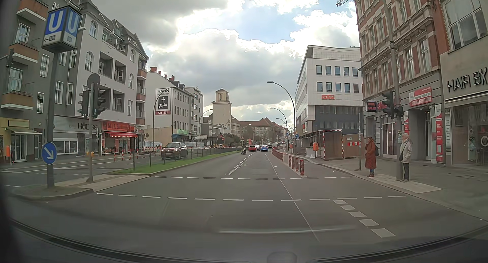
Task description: Follow the waypoints while adhering to traffic rules and regulations
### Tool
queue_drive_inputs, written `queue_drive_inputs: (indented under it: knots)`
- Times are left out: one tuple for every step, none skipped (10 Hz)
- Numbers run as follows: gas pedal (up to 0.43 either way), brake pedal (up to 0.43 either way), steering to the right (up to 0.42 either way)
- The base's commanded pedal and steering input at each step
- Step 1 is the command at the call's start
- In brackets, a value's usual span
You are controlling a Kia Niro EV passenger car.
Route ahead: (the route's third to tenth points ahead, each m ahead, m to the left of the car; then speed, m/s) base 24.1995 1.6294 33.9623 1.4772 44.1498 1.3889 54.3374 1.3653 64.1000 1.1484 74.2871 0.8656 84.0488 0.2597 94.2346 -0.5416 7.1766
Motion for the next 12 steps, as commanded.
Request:
queue_drive_inputs:
  knots:
    - [0.098,0.03,-0.001]
    - [0.098,0.03,-0.002]
    - [0.098,0.03,-0.002]
    - [0.11,0.03,-0.003]
    - [0.11,0.03,-0.003]
    - [0.11,0.03,-0.002]
    - [0.11,0.03,-0.003]
    - [0.11,0.03,-0.003]
    - [0.11,0.03,-0.002]
    - [0.11,0.03,-0.002]
    - [0.11,0.03,-0.001]
    - [0.098,0.03,0.001]
